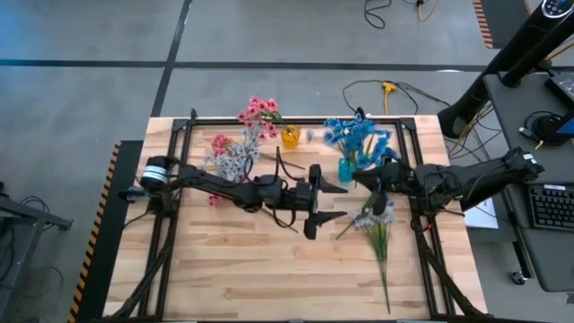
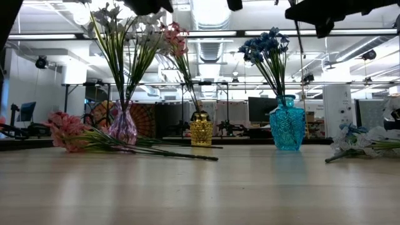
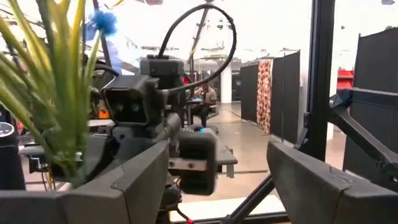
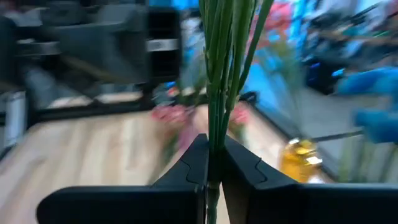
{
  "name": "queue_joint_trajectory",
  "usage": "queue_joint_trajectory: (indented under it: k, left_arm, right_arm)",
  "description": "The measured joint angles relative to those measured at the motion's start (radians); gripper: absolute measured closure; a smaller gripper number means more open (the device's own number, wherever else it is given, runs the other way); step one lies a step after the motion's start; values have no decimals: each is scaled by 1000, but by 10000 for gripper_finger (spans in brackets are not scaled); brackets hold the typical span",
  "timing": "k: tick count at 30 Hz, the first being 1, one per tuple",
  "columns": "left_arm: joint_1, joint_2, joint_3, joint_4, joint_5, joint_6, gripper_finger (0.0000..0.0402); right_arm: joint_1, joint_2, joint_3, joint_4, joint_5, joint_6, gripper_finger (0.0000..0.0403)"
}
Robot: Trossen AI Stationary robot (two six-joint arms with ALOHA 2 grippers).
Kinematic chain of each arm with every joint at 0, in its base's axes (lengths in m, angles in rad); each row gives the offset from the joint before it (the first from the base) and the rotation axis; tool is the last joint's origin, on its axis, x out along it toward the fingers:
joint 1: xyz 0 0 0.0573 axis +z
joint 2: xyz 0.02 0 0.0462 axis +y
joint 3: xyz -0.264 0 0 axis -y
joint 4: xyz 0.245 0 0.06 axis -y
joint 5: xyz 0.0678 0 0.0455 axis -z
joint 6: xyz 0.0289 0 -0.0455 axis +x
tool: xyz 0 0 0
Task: Sort flowers into vase by color
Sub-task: Put the left blue flowers into the blue vase
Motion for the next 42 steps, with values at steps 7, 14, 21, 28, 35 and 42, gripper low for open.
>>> queue_joint_trajectory:
  k: [7, 14, 21, 28, 35, 42]
  left_arm:
    - [-44, -72, 0, -129, -2, 49, 147]
    - [-101, -196, -3, -300, -16, 123, 147]
    - [-142, -318, -5, -486, -80, 166, 147]
    - [-205, -493, -5, -784, -266, 166, 147]
    - [-344, -625, -14, -986, -582, 161, 147]
    - [-467, -706, -83, -999, -852, 178, 147]
  right_arm:
    - [0, 14, -137, 352, 135, -111, 385]
    - [0, 43, -297, 654, 309, -185, 385]
    - [-1, 55, -353, 762, 361, -234, 385]
    - [-26, 97, -368, 762, 359, -138, 385]
    - [-74, 176, -341, 766, 360, -100, 385]
    - [-111, 250, -308, 767, 361, -107, 385]
